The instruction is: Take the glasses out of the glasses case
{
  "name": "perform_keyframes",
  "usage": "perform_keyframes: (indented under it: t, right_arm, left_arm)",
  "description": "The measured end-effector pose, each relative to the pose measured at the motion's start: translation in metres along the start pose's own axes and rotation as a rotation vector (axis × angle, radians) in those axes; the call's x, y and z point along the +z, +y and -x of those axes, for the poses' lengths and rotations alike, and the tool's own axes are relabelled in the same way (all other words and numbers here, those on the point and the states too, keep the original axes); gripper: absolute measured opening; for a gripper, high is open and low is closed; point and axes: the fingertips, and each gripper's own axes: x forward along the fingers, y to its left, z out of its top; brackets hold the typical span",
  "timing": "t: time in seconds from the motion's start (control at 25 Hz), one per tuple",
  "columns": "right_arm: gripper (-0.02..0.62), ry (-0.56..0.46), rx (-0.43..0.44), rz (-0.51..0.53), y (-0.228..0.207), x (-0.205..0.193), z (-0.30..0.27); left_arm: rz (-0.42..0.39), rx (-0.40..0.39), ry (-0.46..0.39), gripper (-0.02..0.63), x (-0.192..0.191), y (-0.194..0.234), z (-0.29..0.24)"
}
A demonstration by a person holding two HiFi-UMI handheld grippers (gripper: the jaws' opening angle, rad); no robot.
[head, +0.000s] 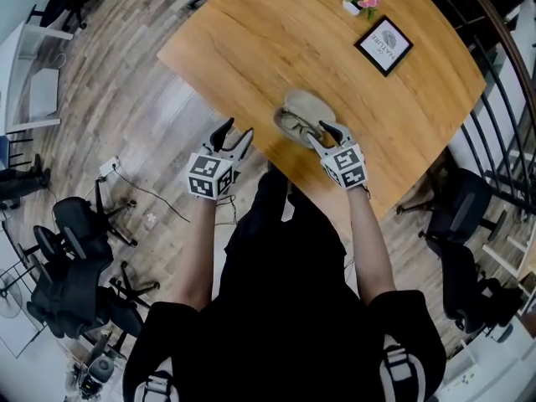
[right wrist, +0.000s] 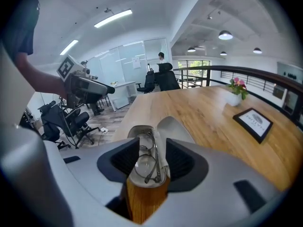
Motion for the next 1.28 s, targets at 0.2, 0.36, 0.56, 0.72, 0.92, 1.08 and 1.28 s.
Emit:
perform_keyframes:
  t: [0.2,0.36,0.56,0.72,0.92,1.08,1.28]
  right_arm:
    - [0.183,0.051,0.019,0.014,0.002,-0.01,-0.014]
    - [0.181,0.077,0.04,0.008,0.002,-0.016,-0.025]
    - [0.155,0.111,0.054,0.014,0.0,-0.019,-0.037]
    - [0.149,0.166,0.074,0.067,0.006,-0.02,-0.048]
    - [0.107,0.206,0.085,0.081,0.006,-0.024,-0.059]
    - [0.083,0.217,0.088,0.075,0.007,-0.027,-0.061]
    - [0.029,0.236,0.075,0.079,0.006,-0.03,-0.062]
  left_arm:
    - [0.019,-0.007,0.009,0.242,-0.007,0.009,-0.007]
    - [0.029,-0.014,0.031,0.242,-0.015,0.013,-0.015]
    - [0.038,-0.035,0.056,0.242,-0.023,0.01,-0.022]
    - [0.04,-0.047,0.078,0.242,-0.03,0.013,-0.025]
    - [0.051,-0.048,0.093,0.242,-0.033,0.022,-0.029]
    - [0.05,-0.054,0.098,0.242,-0.034,0.024,-0.031]
    - [0.046,-0.06,0.101,0.242,-0.033,0.026,-0.032]
